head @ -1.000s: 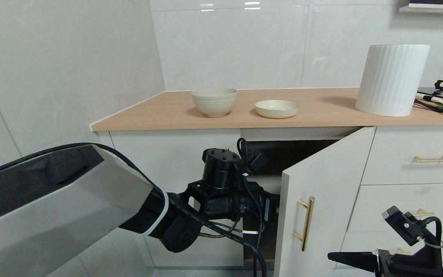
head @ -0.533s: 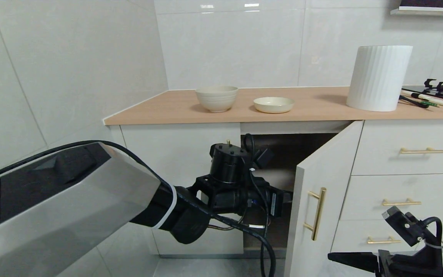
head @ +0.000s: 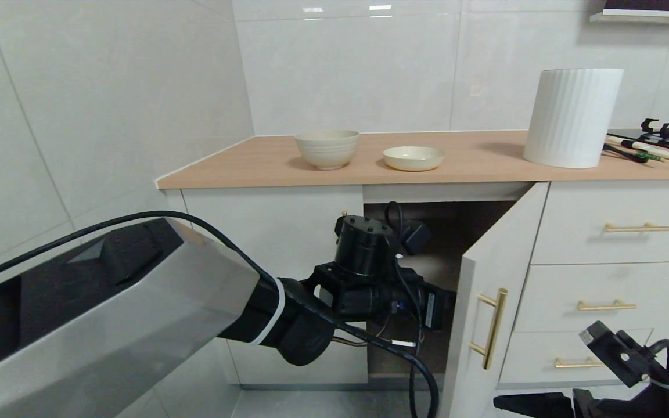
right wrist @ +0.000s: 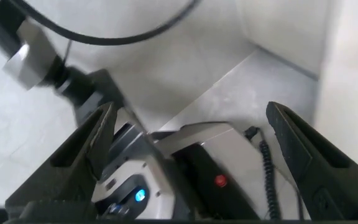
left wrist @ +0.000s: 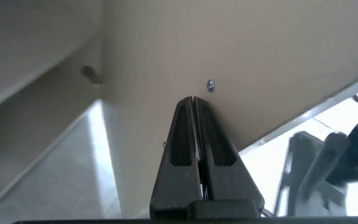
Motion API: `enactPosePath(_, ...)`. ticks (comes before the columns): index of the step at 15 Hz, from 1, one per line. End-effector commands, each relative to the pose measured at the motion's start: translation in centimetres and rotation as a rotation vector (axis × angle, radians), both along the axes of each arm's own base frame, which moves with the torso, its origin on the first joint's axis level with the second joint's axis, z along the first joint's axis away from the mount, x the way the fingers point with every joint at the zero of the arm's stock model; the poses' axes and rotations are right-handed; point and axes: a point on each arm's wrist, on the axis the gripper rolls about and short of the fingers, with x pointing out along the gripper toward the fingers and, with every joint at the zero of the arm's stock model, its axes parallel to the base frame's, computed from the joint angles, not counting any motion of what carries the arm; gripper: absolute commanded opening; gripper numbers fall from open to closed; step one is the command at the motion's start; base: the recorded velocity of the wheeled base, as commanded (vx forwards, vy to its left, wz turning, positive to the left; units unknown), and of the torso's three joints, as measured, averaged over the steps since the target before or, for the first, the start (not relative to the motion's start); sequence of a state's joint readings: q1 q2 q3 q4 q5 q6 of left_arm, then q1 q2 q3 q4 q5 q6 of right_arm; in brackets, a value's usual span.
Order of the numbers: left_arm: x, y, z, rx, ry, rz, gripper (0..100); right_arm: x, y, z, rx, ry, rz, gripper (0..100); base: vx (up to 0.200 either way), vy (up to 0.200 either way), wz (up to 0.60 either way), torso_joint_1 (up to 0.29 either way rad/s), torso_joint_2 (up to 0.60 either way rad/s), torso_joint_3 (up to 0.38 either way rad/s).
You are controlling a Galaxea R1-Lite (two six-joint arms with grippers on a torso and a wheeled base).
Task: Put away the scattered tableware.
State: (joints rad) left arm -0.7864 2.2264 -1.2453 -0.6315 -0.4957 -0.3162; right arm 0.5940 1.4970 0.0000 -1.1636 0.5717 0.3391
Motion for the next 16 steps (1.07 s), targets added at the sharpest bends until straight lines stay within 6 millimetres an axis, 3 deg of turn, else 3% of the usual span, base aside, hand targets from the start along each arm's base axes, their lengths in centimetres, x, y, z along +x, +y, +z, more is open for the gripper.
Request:
enactPosePath(1, -1.0, -1.5, 1.1, -0.016, -0.017, -0.041, 0, -2.7, 0.2, 1.6, 0.047, -0.060, 0.120, 100, 0.000, 0.000, 0.00, 0.000, 0.00, 0.000)
enactPosePath(2, -1.8, -2.7, 2.0, -0.021, -0.025, -0.072, 0, -4.7, -0.1, 2.3, 0.073, -0.083, 0.219, 100, 0.000, 0.000, 0.00, 0.000, 0.00, 0.000)
enactPosePath(4, -3.3, -4.0, 3.3, -0.036, -0.041, -0.118, 0, -6.1, -0.4, 2.8, 0.093, -0.088, 0.315, 100, 0.000, 0.000, 0.00, 0.000, 0.00, 0.000)
enactPosePath(7, -5.3, -4.4, 3.8, -0.033, -0.039, -0.153, 0, -6.2, -0.3, 2.5, 0.078, -0.079, 0.322, 100, 0.000, 0.000, 0.00, 0.000, 0.00, 0.000)
enactPosePath(12, -5.8, -4.2, 5.1, -0.061, -0.063, -0.156, 0, -6.2, -0.4, 2.4, 0.067, -0.101, 0.347, 100, 0.000, 0.000, 0.00, 0.000, 0.00, 0.000)
enactPosePath(14, -5.2, -2.7, 6.2, -0.065, -0.081, -0.094, 0, -6.1, -0.3, 2.4, 0.066, -0.100, 0.345, 100, 0.000, 0.000, 0.00, 0.000, 0.00, 0.000)
enactPosePath(16, -3.1, 2.5, 8.2, -0.046, -0.127, 0.156, 0, -4.8, 0.9, 2.7, 0.037, -0.093, 0.269, 100, 0.000, 0.000, 0.00, 0.000, 0.00, 0.000)
